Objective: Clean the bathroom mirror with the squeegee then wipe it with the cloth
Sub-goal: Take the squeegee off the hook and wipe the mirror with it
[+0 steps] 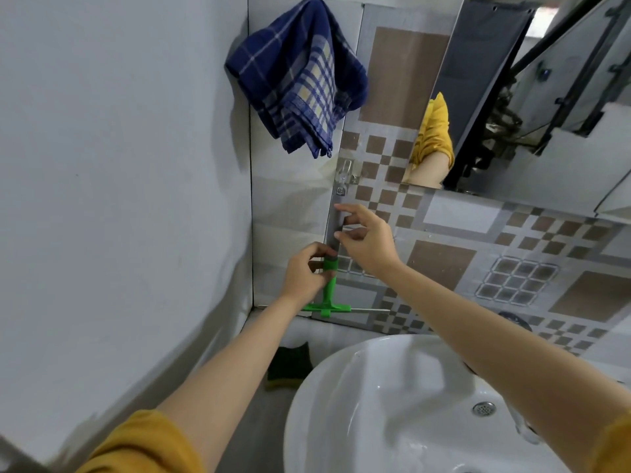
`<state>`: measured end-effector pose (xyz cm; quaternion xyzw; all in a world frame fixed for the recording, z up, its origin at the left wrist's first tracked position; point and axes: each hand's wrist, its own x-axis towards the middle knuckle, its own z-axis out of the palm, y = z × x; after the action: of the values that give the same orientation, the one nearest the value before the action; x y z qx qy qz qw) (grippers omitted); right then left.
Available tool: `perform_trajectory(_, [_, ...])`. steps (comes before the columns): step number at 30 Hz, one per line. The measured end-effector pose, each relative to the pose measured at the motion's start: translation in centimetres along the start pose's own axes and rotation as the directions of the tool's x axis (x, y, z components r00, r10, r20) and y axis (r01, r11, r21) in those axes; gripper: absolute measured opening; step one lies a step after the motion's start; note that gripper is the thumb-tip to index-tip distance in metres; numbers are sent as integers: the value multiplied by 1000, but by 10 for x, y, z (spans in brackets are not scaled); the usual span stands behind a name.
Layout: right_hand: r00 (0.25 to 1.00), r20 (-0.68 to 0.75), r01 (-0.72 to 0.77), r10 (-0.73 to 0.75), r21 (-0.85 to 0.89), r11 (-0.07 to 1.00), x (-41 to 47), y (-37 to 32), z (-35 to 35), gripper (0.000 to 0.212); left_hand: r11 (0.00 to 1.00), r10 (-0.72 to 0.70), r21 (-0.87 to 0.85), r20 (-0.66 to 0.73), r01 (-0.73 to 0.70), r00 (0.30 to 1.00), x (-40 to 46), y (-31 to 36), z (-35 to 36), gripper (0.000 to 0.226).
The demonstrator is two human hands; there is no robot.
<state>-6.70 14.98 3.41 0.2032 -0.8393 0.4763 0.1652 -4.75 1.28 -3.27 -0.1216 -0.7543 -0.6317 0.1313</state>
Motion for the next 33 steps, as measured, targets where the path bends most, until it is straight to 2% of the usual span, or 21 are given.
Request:
perform_trajectory(4, [999,16,36,-36,-3,999,-4,-5,-3,46,1000,6,-4,-40,-7,999,-11,5,-1,33])
perform_trajectory(9, [994,-6,106,-106,7,994,-8,-25,-10,46,999,28,-42,-106,-32,994,-21,27,-6,25])
perform_trajectory(16, [978,-36,205,-206,-28,978,-15,-56,-38,46,994,104,-27,-97,-107,990,-30,67,-9,26])
perform_trajectory(19, [963,-39,263,-268,-107,959,-17,-68,-49,45,993,112,-38,-96,-116,989,-33,84,-7,26])
perform_trajectory(21, [914,-23,381,-406,-297,875,-18,-74,-60,43,991,119,-53,-91,-124,989,-35,96,-6,27])
perform_trajectory(23, [834,22,470,-552,-552,689,-19,-82,-76,41,988,136,-67,-84,-142,987,-37,107,-3,27])
perform_trajectory(26, [736,87,453,-671,-800,393,-23,-99,-111,40,978,180,-91,-63,-185,982,-39,127,3,29])
perform_trajectory(28, [699,177,454,-693,-858,239,-25,-109,-137,41,972,219,-85,-31,-221,975,-39,143,10,31])
perform_trajectory(29, [697,226,471,-681,-860,196,-26,-114,-150,40,969,232,-79,-13,-233,973,-39,151,14,31])
perform_trajectory(33, [694,407,578,-594,-806,123,-29,-132,-202,34,964,262,-65,44,-259,964,-38,184,35,29])
